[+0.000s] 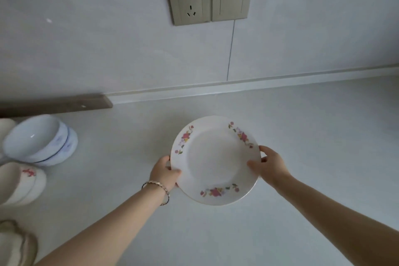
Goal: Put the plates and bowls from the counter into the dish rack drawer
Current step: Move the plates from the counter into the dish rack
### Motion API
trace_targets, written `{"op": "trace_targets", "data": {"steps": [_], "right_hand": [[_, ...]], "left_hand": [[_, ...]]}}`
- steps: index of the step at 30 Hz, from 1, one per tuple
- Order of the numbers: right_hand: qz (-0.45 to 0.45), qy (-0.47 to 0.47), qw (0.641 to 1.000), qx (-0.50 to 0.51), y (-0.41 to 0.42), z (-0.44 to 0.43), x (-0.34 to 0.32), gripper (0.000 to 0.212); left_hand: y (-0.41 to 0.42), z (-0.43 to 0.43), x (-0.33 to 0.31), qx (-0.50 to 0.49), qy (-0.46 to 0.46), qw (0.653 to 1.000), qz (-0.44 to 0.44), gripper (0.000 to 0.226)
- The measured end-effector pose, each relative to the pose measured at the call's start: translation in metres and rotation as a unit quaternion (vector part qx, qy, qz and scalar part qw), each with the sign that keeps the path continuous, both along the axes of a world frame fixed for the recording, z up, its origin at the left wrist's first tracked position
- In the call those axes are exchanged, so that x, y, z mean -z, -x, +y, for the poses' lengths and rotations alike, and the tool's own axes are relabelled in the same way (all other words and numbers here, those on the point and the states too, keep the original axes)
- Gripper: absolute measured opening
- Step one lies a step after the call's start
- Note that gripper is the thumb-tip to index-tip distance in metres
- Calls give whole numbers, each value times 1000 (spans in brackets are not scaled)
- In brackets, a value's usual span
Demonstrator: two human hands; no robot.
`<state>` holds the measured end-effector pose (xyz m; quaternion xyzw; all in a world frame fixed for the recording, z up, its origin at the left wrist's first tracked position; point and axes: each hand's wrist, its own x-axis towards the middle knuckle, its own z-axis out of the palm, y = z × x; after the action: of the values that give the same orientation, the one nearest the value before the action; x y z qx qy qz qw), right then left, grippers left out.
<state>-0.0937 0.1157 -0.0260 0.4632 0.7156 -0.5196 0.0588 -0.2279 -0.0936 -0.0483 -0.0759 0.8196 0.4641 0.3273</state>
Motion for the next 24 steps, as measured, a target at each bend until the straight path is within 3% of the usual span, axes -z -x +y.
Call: {"op": "trace_targets", "data": {"steps": [12, 16, 20, 24], "right_hand": [[55, -22, 987, -146, -146, -83, -51, 44], [56, -6, 979, -195, -181, -143, -54, 49], [47, 16, 972, -232, -206, -215, -54, 49], [35, 34, 964, -262, -221, -290, -50, 44]], "left_hand": [[-208, -113, -58, -143, -61, 987, 41, 31], [-266, -179, -65, -191, -45, 980, 38, 36], [-312, -250, -74, -207, -12, 978, 27, 21], [-340, -326, -72, -245, -9, 969, -1, 24]]}}
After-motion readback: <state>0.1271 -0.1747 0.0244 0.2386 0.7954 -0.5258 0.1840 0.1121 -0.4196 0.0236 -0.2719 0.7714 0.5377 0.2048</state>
